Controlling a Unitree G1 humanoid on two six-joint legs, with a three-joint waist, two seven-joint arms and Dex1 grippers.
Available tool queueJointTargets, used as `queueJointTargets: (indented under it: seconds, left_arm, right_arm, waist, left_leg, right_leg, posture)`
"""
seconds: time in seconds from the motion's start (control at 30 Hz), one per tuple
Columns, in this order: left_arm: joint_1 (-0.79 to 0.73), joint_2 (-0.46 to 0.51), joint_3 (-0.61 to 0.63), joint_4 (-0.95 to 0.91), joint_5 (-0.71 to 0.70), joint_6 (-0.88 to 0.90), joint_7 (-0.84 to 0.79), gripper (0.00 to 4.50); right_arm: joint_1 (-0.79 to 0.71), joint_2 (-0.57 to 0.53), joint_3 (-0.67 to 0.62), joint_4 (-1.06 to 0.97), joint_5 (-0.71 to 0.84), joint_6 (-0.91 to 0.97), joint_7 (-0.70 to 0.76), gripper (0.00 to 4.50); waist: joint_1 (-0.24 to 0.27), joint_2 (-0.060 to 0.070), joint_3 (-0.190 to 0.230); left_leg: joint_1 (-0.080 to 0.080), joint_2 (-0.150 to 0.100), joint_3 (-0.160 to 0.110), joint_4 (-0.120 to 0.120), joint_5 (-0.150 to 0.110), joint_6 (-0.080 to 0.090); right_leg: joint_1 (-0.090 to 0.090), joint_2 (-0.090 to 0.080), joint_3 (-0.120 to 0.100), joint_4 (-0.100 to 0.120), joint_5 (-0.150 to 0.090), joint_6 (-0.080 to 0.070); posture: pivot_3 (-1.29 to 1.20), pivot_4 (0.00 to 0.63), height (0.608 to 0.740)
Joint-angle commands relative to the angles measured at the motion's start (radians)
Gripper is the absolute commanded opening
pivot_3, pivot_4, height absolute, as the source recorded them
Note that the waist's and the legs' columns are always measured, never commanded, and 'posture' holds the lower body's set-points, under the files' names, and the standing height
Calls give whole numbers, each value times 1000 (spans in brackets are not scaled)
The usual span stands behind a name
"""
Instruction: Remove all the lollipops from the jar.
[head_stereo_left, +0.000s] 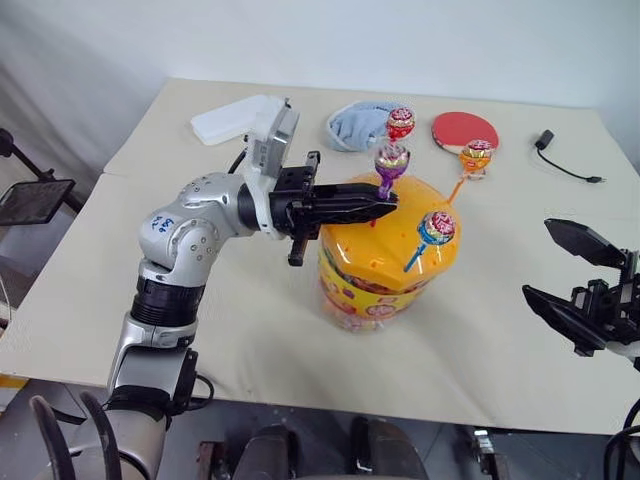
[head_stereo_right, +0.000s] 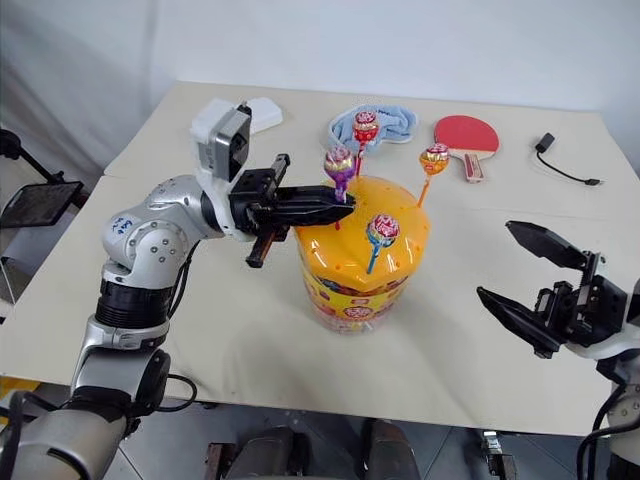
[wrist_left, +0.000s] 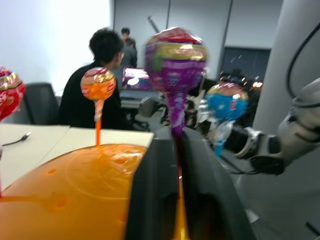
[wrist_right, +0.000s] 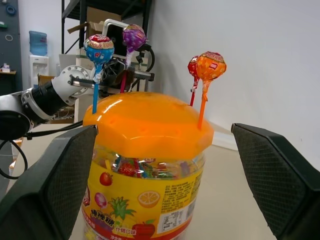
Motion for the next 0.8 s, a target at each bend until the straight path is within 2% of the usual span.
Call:
queueJointTargets:
  seconds: [0.03,0.07,0.2,0.3,0.43,0.6,0.7,0.8]
  left_arm:
    - [-4,20,150,-16,-105,28,70,19]
    - [-1,27,176,-14,-123,40,92,19]
    - [75,221,323,8,-190,153,89,19]
    - [261,420,380,69,-55,96,41,19]
    - [556,514,450,170,117,-22,105,19]
    - [788,474,425,63,203,-30,217,19]
    - [812,416,423,-3,207,20,332,19]
    - [823,410,409,-34,213,92,391,19]
  right_arm:
    - [-13,-21,-40,-13,41,12,-12,4500]
    - [-14,-21,-41,-14,47,14,-14,4500]
    - [-23,-34,-41,5,42,17,5,4500]
    - [-26,-64,-31,35,18,12,63,4500]
    - [-80,-105,-5,105,-3,13,117,4500]
    - [-126,-113,34,156,-36,12,157,4500]
    - [-133,-118,59,179,-63,1,196,4500]
    - [-146,-124,70,205,-85,-11,223,4500]
  waist:
    - [-2,0,0]
    - [-5,0,0]
    - [-17,1,0]
    - [-28,2,1]
    - [-26,2,1]
    - [-7,2,1]
    - [5,2,1]
    - [-1,2,1]
  left_leg:
    - [0,0,0,0,0,0]
    - [0,0,0,0,0,0]
    - [1,1,0,-1,0,0]
    - [2,1,1,-2,0,-1]
    - [2,1,1,-2,-1,0]
    - [0,2,-3,-2,-4,0]
    - [-1,1,-4,-2,-5,1]
    - [0,1,-4,-2,-6,0]
  right_leg:
    - [0,-1,0,0,0,0]
    - [0,-1,0,0,0,0]
    - [0,-1,0,0,0,0]
    - [0,0,1,0,0,-1]
    - [0,-2,1,0,-1,-1]
    - [0,-4,0,-3,-1,-1]
    - [0,-6,0,-8,-1,-1]
    - [0,-7,0,-8,0,-1]
  posture:
    - [0,150,740]
    - [0,150,740]
    - [0,150,740]
    - [0,150,740]
    - [0,150,740]
    - [0,150,740]
    - [0,150,740]
    - [0,150,740]
